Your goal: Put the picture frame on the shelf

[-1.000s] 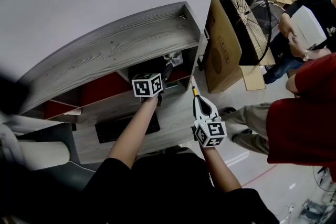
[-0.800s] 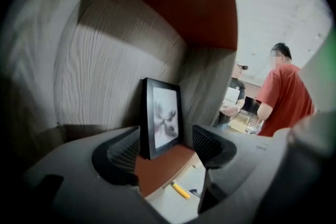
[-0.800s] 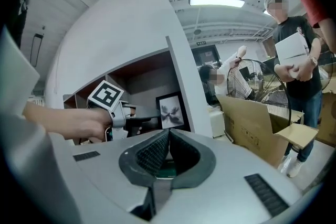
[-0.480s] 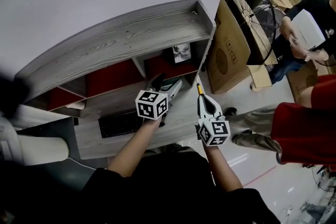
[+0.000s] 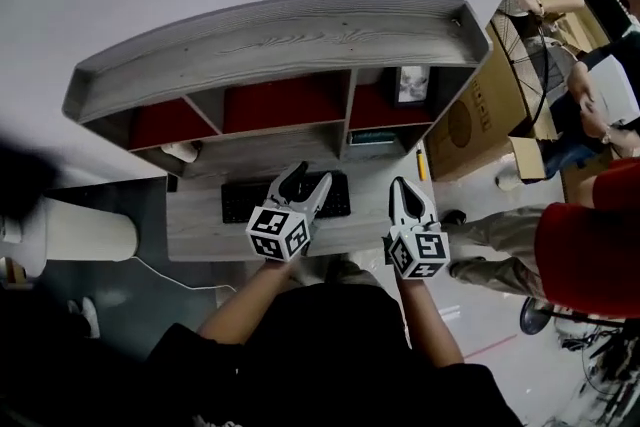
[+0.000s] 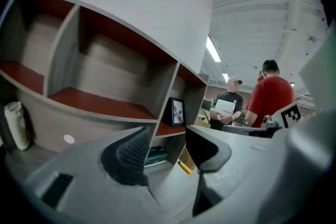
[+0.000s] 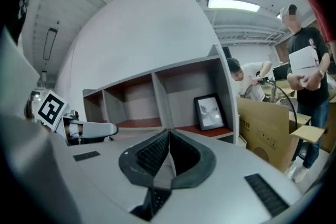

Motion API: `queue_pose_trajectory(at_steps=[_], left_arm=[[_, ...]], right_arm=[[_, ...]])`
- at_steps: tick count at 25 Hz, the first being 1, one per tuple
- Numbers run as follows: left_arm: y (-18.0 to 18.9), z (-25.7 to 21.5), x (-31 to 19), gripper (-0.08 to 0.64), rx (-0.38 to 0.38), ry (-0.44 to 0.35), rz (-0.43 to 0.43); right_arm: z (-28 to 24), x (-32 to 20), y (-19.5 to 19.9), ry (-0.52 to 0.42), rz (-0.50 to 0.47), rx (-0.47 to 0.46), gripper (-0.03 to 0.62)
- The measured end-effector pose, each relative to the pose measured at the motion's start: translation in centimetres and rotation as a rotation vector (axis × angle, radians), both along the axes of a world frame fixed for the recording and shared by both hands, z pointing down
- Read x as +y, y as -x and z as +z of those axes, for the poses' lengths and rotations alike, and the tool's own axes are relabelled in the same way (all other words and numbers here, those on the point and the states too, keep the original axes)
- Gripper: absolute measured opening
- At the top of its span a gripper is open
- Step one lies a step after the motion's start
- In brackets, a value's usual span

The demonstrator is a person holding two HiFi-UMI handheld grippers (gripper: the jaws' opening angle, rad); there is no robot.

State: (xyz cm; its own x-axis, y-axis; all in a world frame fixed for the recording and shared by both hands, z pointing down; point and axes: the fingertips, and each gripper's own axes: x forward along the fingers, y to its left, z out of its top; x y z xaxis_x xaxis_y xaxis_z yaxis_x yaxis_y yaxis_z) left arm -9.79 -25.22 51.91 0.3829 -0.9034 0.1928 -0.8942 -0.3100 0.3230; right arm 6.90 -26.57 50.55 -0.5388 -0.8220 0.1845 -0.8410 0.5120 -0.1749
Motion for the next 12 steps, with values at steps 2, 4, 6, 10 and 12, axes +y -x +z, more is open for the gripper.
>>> queue_pose_trajectory(at_steps=[2, 4, 6, 10, 12], left_arm=[[3.1, -0.1, 2.9, 0.190, 0.009, -0.006, -0.055], [6.5, -0.9, 5.8, 0.117, 0.000, -0.032, -0.130], [10.1, -1.8, 8.6, 0.066, -0.014, -0.055, -0.205], [15.4, -2.8, 13.3, 0.034, -0.069, -0.070, -0.277], [16.9, -3.0, 15.2, 0.023, -0.108, -0.076, -0.280]], right_arm=[[-0.5, 1.7, 2.7, -0.012, -0.037, 0.013, 0.014], [-0.9, 3.4, 5.3, -0.018, -0.066, 0.020, 0.014], [-1.4, 5.0, 7.8, -0.035, -0.088, 0.033, 0.014], [-2.8, 7.5, 11.8, -0.066, -0.124, 0.038, 0.014], [-3.4, 8.7, 13.3, -0.079, -0.137, 0.039, 0.014]])
